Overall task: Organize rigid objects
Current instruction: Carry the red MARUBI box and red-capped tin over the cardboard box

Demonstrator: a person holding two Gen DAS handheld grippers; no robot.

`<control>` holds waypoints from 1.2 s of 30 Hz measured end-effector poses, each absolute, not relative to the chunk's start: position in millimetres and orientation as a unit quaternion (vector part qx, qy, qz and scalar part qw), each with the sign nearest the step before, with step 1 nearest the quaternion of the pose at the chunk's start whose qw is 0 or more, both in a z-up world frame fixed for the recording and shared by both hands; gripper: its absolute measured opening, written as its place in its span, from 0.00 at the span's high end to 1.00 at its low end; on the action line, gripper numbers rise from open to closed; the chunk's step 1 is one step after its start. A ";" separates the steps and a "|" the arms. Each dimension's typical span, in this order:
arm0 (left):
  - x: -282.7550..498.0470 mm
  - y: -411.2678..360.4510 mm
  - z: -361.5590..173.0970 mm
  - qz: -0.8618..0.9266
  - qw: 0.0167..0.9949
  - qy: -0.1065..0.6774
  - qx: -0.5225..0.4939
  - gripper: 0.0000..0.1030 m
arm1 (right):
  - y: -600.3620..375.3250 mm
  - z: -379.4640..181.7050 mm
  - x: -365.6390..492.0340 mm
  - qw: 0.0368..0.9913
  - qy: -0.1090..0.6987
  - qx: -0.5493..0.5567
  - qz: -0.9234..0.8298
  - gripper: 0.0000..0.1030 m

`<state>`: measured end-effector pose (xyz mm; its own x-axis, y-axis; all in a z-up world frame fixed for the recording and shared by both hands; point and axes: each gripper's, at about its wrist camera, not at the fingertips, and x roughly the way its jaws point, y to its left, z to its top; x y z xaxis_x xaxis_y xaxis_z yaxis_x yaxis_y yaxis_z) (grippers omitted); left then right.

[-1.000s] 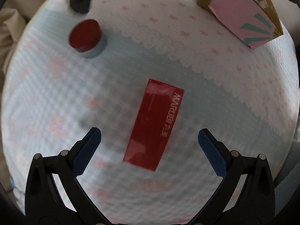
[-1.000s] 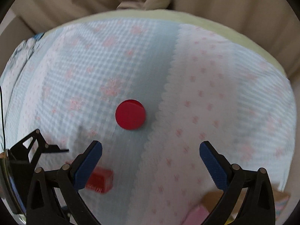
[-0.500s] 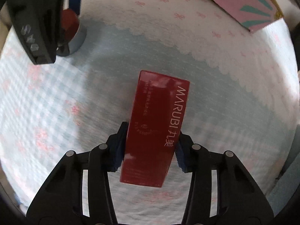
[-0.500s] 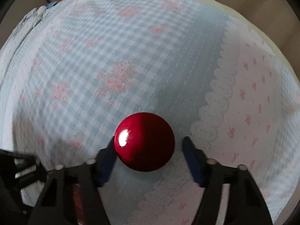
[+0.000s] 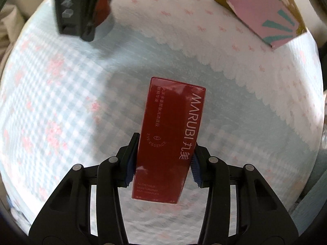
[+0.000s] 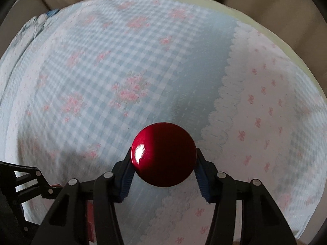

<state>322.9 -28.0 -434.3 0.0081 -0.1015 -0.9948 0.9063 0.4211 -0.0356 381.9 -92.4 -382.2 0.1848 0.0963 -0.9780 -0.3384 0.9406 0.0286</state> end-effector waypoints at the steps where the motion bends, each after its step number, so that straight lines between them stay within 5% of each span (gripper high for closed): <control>1: 326.9 -22.5 -427.9 -0.406 0.623 0.574 0.344 0.60 | -93.6 -375.9 380.2 0.766 0.621 -0.091 0.140 0.52; 19: 300.5 7.2 -246.8 -0.378 0.718 0.537 0.231 0.61 | -147.2 -207.3 299.0 0.814 0.577 0.023 0.065 0.52; 36: 233.6 -158.4 -167.6 -0.415 0.734 0.496 0.208 0.61 | -304.5 -104.8 161.4 0.830 0.554 0.063 -0.028 0.52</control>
<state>233.6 -158.4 -167.6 0.1638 -0.4029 -0.9005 0.8158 0.5685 -0.1060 161.4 -304.5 -104.8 0.3855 0.0241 -0.9224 0.1161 0.9904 0.0744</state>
